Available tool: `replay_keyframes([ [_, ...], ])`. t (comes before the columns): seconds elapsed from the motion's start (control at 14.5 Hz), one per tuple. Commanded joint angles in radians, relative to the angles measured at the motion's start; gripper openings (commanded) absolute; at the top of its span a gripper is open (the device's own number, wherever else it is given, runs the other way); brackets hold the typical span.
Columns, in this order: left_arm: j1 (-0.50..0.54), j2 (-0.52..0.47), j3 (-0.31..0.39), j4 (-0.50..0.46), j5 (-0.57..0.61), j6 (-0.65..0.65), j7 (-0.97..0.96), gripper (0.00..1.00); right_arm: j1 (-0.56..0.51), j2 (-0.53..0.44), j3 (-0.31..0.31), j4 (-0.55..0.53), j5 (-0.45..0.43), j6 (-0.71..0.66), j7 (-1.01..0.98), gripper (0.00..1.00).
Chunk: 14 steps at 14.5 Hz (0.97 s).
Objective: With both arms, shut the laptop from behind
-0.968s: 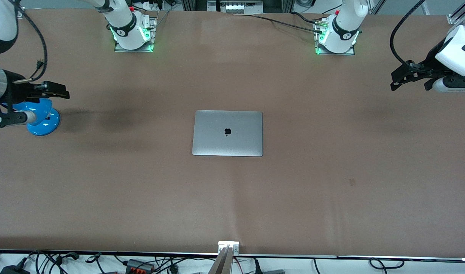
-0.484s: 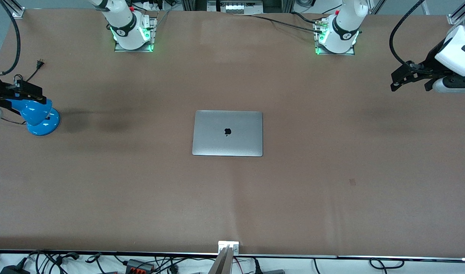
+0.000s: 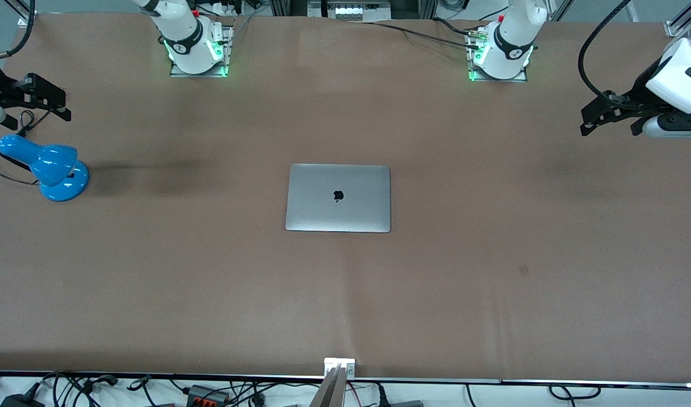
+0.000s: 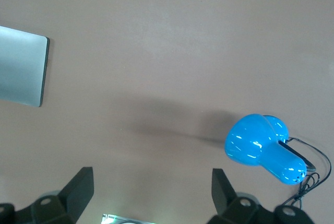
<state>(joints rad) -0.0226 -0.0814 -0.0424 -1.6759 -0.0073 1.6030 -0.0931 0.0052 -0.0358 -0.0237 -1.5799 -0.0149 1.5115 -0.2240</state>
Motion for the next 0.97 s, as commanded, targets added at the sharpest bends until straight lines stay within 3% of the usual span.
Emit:
replay_keyframes([
  [0.0, -0.007, -0.006, -0.002, -0.007, 0.023, 0.009, 0.015, 1.0, -0.027, -0.013, 0.022, -0.035, -0.014, 0.041, 0.002, 1.0],
  [0.35, -0.007, -0.004, -0.002, -0.005, 0.023, 0.009, 0.016, 1.0, -0.028, 0.045, -0.007, -0.003, -0.014, 0.055, 0.0, 1.0],
  [0.62, -0.007, -0.004, -0.002, -0.007, 0.023, 0.011, 0.016, 1.0, -0.002, 0.043, -0.077, 0.001, -0.014, 0.059, 0.002, 1.0],
  [0.9, -0.01, -0.004, -0.004, -0.005, 0.024, 0.011, 0.016, 1.0, 0.018, 0.043, -0.085, 0.003, -0.042, 0.075, 0.023, 1.0],
])
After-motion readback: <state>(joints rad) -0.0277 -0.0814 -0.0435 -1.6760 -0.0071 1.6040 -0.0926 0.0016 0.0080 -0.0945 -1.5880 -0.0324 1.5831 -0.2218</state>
